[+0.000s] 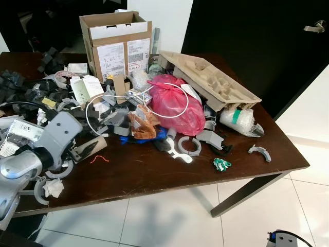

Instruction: Picking trash to rubbish bin

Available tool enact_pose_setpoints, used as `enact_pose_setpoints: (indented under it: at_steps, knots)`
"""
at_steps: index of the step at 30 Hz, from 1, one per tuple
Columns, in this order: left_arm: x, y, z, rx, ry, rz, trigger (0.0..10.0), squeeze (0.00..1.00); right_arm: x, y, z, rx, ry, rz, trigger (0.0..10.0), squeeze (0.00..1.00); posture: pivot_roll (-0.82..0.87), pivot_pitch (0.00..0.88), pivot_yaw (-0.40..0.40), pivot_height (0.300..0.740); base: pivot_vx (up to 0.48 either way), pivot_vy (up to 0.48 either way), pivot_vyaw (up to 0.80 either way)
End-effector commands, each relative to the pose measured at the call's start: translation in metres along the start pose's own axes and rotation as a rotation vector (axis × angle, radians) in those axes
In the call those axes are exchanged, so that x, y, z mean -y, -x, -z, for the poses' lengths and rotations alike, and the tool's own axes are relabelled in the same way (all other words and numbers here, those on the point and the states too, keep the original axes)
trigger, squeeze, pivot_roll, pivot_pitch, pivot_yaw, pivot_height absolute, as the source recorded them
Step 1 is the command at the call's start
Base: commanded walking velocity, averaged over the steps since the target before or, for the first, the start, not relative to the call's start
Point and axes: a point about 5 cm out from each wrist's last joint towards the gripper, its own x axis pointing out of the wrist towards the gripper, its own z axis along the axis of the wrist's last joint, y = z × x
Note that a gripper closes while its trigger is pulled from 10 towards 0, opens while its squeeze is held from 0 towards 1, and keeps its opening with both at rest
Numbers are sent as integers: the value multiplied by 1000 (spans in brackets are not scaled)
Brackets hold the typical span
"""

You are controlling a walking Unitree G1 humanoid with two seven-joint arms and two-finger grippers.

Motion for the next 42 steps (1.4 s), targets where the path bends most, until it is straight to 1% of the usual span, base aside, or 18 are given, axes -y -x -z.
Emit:
enact_pose_setpoints:
  at_steps: [1,4,5,6,14,20,24,26,29,30,32,35,37,38,39,40,41,42]
  knots:
    - [3,-1,2,-32,-12,47,10000,0,4,1,6,-18,35,0,0,0,198,131,-81,740,0,0,0]
    - [4,-6,5,-78,-37,92,10000,0,4,1,7,-20,44,-4,0,0,191,134,-79,740,0,0,0]
    - [3,-8,9,-121,-55,109,10000,0,5,1,8,-22,48,-3,0,0,188,137,-76,740,0,0,0]
    - [3,-8,10,-131,-59,111,10000,0,6,1,8,-22,49,-3,0,0,188,137,-76,740,0,0,0]
    - [-9,-6,23,-249,-92,44,10000,0,7,2,13,-32,65,-4,0,0,177,140,-75,740,0,0,0]
    - [-12,-8,27,-273,-83,11,10000,0,7,2,15,-36,71,-9,0,0,176,143,-74,740,0,0,0]
    - [-9,-11,34,-308,-88,25,10000,0,6,2,15,-36,77,-11,0,0,175,147,-73,740,0,0,0]
    - [-4,-14,37,-305,-66,50,10000,0,7,2,15,-35,86,-9,0,0,173,147,-74,740,0,0,0]
    - [7,-20,44,-286,25,85,10000,0,7,2,15,-34,89,-8,0,0,166,150,-77,740,0,0,0]
    - [7,-20,44,-286,25,85,10000,0,7,2,15,-34,89,-8,0,0,166,150,-77,740,0,0,0]
    - [13,-22,50,-324,37,110,10000,0,9,2,14,-34,89,-4,0,0,163,151,-78,740,0,0,0]
    - [16,-23,53,-346,38,125,10000,0,11,2,14,-34,88,0,0,0,163,151,-78,740,0,0,0]
    - [17,-25,53,-343,45,123,10000,0,12,2,14,-34,88,2,0,0,163,151,-78,740,0,0,0]
    - [18,-26,52,-337,49,124,6549,0,12,2,14,-33,87,3,0,0,159,149,-78,740,0,0,0]
    - [18,-28,51,-333,50,125,2000,0,12,2,14,-33,85,4,0,0,157,150,-75,740,0,0,0]
    - [18,-28,51,-333,50,125,2000,0,12,2,14,-33,85,4,0,0,157,150,-75,740,0,0,0]
    - [18,-28,51,-332,50,126,0,0,12,2,13,-32,84,5,0,0,157,149,-76,740,0,0,0]
    - [18,-29,51,-332,50,128,0,0,12,2,13,-32,82,5,0,0,156,147,-75,740,0,0,0]
